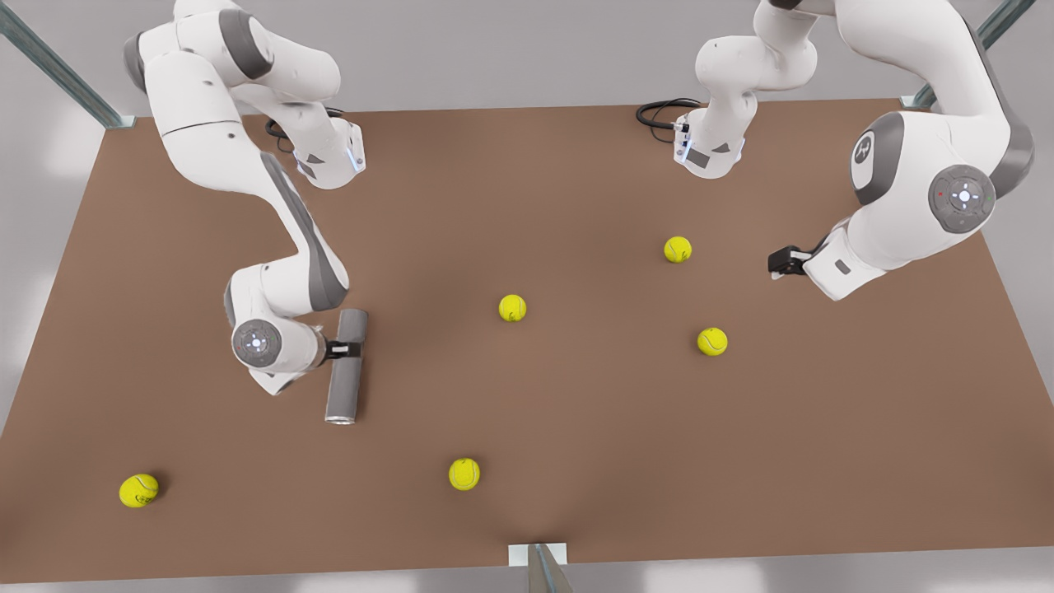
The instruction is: Put the tennis tube upright
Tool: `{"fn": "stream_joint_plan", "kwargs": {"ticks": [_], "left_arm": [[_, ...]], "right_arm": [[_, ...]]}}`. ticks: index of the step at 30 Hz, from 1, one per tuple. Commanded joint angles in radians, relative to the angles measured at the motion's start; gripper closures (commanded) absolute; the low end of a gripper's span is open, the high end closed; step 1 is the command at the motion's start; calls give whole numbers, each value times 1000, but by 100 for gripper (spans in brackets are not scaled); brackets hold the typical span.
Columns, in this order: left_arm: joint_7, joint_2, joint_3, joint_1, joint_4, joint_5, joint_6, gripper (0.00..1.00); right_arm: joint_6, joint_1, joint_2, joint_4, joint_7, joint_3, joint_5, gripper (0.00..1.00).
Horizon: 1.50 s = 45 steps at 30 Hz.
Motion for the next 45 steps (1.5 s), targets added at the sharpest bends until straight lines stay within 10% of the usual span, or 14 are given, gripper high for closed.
{"fn": "stream_joint_plan", "kwargs": {"ticks": [1,24,34,45], "left_arm": [[0,0,0,0,1,0,0,0],[2,20,0,0,-1,0,0,0],[2,21,0,0,-1,0,-2,0],[-2,26,0,0,-1,-1,-14,0]], "right_arm": [[29,-7,0,-18,0,-1,1,0],[276,-10,126,-107,5,-11,6,0],[274,-10,138,-107,5,-11,6,30],[262,-10,137,-90,5,-10,6,31]]}}
